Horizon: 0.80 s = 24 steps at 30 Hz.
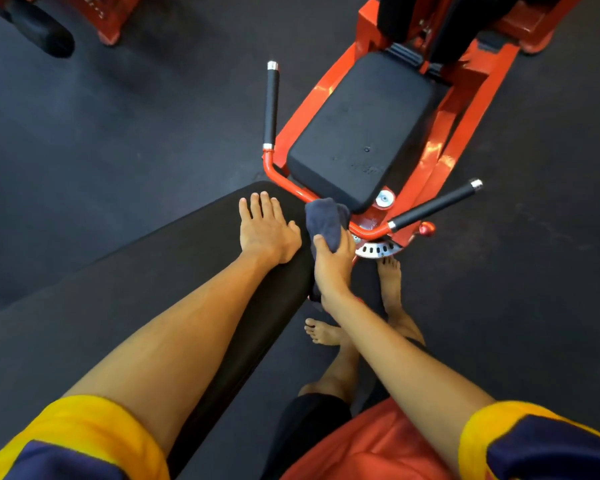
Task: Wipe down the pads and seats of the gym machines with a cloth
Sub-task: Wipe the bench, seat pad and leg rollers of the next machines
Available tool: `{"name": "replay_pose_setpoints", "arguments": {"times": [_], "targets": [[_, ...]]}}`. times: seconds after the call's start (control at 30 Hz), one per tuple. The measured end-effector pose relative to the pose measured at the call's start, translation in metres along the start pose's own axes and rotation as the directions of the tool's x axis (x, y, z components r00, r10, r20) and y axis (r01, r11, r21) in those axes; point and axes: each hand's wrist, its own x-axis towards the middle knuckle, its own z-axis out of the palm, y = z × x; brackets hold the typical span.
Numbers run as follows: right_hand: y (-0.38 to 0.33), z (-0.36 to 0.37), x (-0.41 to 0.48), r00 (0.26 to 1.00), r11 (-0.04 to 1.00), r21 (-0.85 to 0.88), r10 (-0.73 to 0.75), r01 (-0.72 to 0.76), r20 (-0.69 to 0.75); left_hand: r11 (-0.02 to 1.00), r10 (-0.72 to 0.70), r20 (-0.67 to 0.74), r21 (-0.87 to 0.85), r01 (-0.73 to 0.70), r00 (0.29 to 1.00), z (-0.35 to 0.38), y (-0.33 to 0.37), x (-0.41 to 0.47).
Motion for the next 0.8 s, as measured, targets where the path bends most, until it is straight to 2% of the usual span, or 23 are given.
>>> {"name": "replay_pose_setpoints", "arguments": {"times": [0.1, 0.17, 0.23, 0.3, 0.37, 0.43, 0.53, 0.6, 0.7, 0.8], "targets": [[-0.008, -0.007, 0.040, 0.990, 0.989, 0.059, 0.138, -0.138, 0.000, 1.000, 0.007, 0.009, 0.003, -0.007, 1.000, 0.000, 0.002, 0.000], [-0.012, -0.012, 0.070, 0.953, 0.945, 0.119, 0.299, -0.304, 0.054, 1.000, 0.005, 0.010, -0.002, -0.004, 1.000, -0.001, 0.004, 0.003], [-0.012, -0.013, 0.089, 0.913, 0.911, 0.093, 0.392, -0.402, 0.112, 1.000, 0.000, 0.011, -0.004, 0.000, 1.000, -0.003, 0.005, 0.006], [-0.015, -0.013, 0.082, 0.934, 0.937, 0.021, 0.346, -0.349, 0.086, 1.000, -0.001, 0.008, 0.004, 0.001, 1.000, -0.003, 0.006, 0.007], [-0.013, -0.015, 0.054, 0.975, 0.974, -0.075, 0.217, -0.212, 0.053, 1.000, 0.001, 0.004, 0.011, -0.001, 1.000, -0.001, 0.007, 0.008], [-0.004, -0.023, 0.027, 0.989, 0.980, -0.185, 0.097, -0.076, 0.108, 1.000, 0.001, -0.002, 0.009, -0.001, 1.000, 0.001, 0.010, 0.010], [-0.001, -0.027, 0.035, 0.981, 0.943, -0.332, 0.031, 0.036, 0.192, 1.000, -0.016, -0.020, 0.003, 0.016, 1.000, 0.003, 0.014, 0.014], [-0.013, -0.020, 0.067, 0.978, 0.901, -0.431, 0.055, 0.038, 0.203, 1.000, -0.027, -0.038, -0.005, 0.027, 0.999, 0.003, 0.017, 0.017], [-0.047, 0.000, 0.118, 0.911, 0.800, -0.591, 0.164, 0.101, 0.378, 0.998, -0.060, -0.045, -0.008, 0.059, 0.997, 0.000, 0.018, 0.022], [-0.070, 0.010, 0.139, 0.862, 0.721, -0.666, 0.201, 0.191, 0.465, 0.996, -0.085, -0.040, -0.026, 0.084, 0.996, 0.000, 0.017, 0.025]]}}
